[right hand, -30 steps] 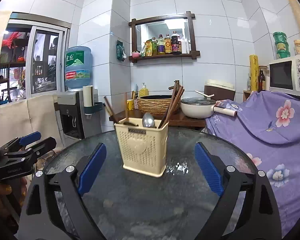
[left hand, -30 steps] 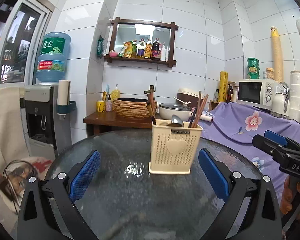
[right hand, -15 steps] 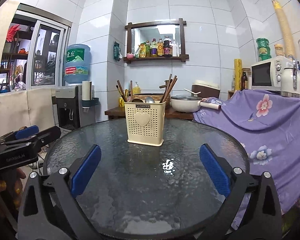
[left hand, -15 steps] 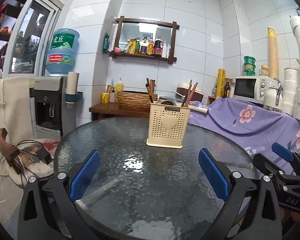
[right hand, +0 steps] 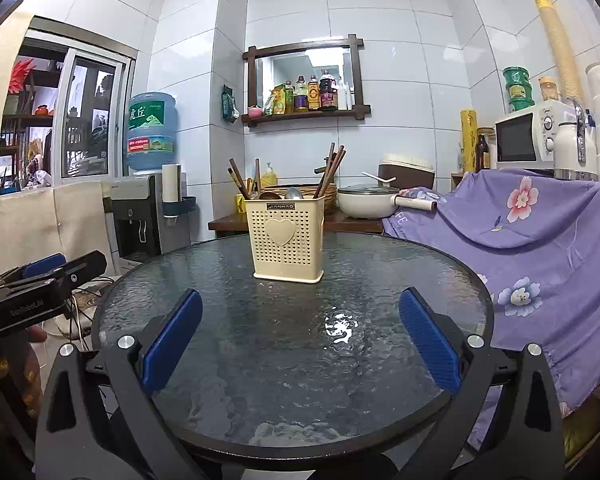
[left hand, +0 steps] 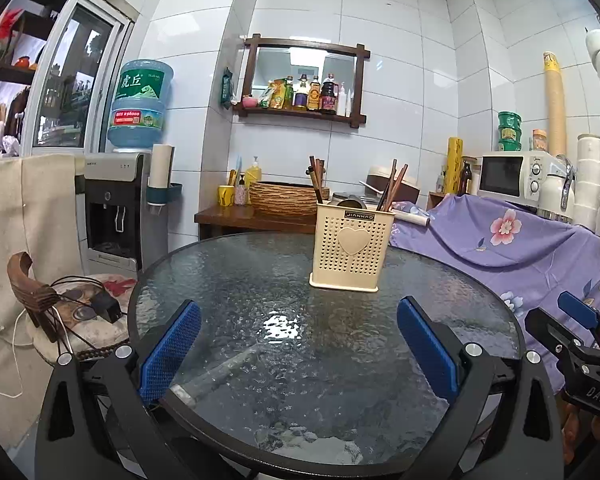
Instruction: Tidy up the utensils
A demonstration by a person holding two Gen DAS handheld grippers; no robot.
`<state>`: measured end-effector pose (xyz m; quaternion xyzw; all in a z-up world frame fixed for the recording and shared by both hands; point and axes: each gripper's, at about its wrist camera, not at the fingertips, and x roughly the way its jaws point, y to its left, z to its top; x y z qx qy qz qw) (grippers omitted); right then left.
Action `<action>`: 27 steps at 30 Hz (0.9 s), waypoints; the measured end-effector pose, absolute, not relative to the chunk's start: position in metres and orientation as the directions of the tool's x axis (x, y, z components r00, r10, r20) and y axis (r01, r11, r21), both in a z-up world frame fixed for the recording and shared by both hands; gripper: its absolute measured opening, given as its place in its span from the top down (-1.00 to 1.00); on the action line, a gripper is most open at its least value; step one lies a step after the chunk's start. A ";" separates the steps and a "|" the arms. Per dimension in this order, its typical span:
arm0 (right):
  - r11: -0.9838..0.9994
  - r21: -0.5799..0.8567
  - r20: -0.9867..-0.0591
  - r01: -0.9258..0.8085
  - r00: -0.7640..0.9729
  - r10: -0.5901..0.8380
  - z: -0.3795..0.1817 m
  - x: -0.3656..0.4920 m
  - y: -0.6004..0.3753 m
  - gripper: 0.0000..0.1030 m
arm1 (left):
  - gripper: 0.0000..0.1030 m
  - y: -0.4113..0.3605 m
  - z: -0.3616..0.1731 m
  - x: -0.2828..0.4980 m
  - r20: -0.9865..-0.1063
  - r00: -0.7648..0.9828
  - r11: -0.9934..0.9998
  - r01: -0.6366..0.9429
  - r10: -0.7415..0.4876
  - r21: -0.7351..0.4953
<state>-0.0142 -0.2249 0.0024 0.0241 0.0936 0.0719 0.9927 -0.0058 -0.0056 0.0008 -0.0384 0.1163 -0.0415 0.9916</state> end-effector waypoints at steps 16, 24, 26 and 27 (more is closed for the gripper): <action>0.989 0.053 -0.181 -0.139 0.973 0.146 0.007 -0.016 -0.228 -0.89 | -0.87 -0.010 0.004 -0.012 -0.219 0.970 0.991 0.080 -0.103 -0.109; 0.989 0.048 -0.187 -0.143 0.971 0.149 0.007 -0.014 -0.226 -0.89 | -0.87 -0.013 0.003 -0.013 -0.223 0.970 0.993 0.079 -0.097 -0.091; 0.989 0.049 -0.186 -0.142 0.971 0.148 0.007 -0.014 -0.226 -0.89 | -0.87 -0.014 0.004 -0.013 -0.225 0.970 0.993 0.079 -0.097 -0.085; 0.989 0.051 -0.187 -0.142 0.971 0.149 0.007 -0.014 -0.225 -0.89 | -0.87 -0.015 0.004 -0.013 -0.225 0.970 0.993 0.079 -0.096 -0.083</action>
